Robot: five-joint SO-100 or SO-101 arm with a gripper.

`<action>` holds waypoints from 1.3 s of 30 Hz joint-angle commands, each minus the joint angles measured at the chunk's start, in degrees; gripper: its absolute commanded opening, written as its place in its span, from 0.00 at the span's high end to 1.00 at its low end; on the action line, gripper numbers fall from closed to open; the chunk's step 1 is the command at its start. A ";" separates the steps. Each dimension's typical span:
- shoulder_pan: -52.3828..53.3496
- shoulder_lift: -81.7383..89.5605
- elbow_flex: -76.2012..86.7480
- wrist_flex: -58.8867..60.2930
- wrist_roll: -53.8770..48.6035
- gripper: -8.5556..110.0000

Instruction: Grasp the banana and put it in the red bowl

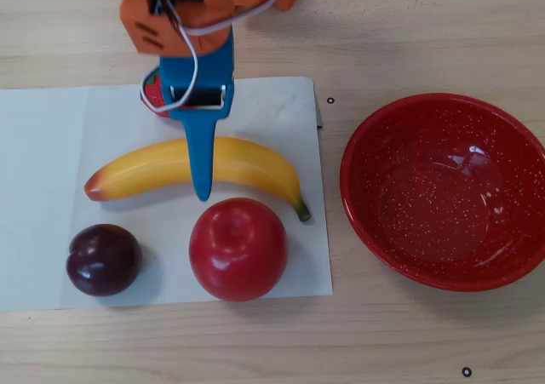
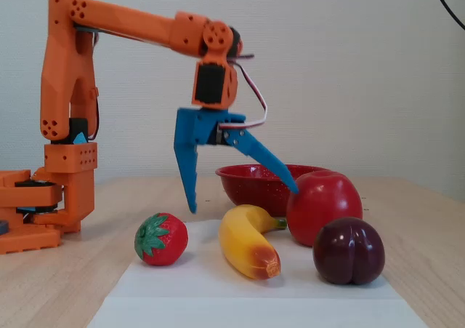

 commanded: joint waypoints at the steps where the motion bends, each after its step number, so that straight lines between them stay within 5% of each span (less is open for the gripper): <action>1: -1.76 3.16 -2.90 -0.97 0.70 0.36; 27: -1.32 -11.87 -5.19 -8.26 0.79 0.34; 39: -1.58 -11.95 -6.24 -8.00 0.70 0.71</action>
